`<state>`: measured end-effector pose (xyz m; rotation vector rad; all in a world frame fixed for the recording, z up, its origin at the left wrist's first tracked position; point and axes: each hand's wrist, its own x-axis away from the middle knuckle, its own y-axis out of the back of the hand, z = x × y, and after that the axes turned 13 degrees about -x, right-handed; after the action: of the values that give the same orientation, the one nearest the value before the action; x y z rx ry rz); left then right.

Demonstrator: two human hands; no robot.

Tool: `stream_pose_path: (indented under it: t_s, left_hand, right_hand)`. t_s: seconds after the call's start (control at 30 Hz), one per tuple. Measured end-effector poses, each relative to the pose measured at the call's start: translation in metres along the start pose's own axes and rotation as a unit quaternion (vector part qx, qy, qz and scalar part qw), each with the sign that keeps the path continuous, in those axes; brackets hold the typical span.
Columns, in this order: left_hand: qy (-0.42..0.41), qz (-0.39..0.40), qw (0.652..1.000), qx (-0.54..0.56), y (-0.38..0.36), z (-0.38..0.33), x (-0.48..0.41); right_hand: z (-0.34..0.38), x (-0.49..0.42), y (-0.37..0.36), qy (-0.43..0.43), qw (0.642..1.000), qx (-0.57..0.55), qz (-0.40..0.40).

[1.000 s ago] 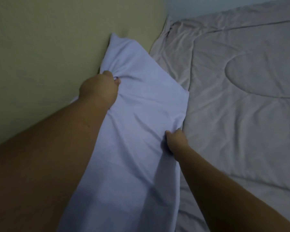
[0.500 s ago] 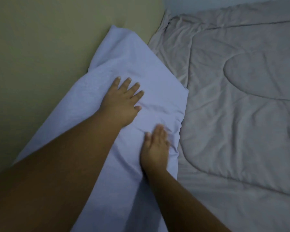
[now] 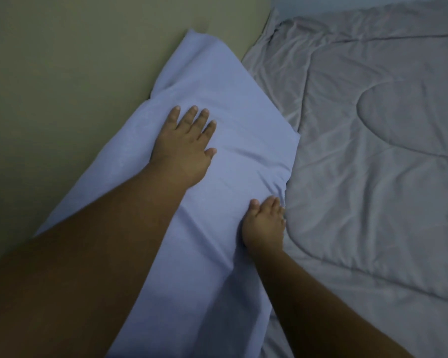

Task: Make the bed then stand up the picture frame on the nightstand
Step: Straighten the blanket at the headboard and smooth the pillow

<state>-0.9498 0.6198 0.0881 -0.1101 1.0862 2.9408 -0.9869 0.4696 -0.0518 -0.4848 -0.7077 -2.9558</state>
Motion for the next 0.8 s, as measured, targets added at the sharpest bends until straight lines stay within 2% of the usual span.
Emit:
stream_pose_path:
  t_s: [0.17,0.37,0.53,0.8]
  left_hand:
    - [0.049,0.022,0.998,0.014,0.006,-0.011,0.031]
    - [0.147,0.098,0.981,0.083,0.030,-0.036,0.110]
    - [0.280,0.160,0.928,0.183,0.077,-0.058,0.187]
    - [0.449,0.176,0.832,0.275,0.131,-0.078,0.340]
  right_hand:
    - [0.005,0.003,0.025,0.123,0.988,0.088,0.029]
    - [0.013,0.042,0.060,0.282,0.941,0.158,0.100]
    - [0.009,0.098,0.099,0.370,0.893,0.202,0.159]
    - [0.005,0.218,0.118,0.512,0.782,0.259,0.243]
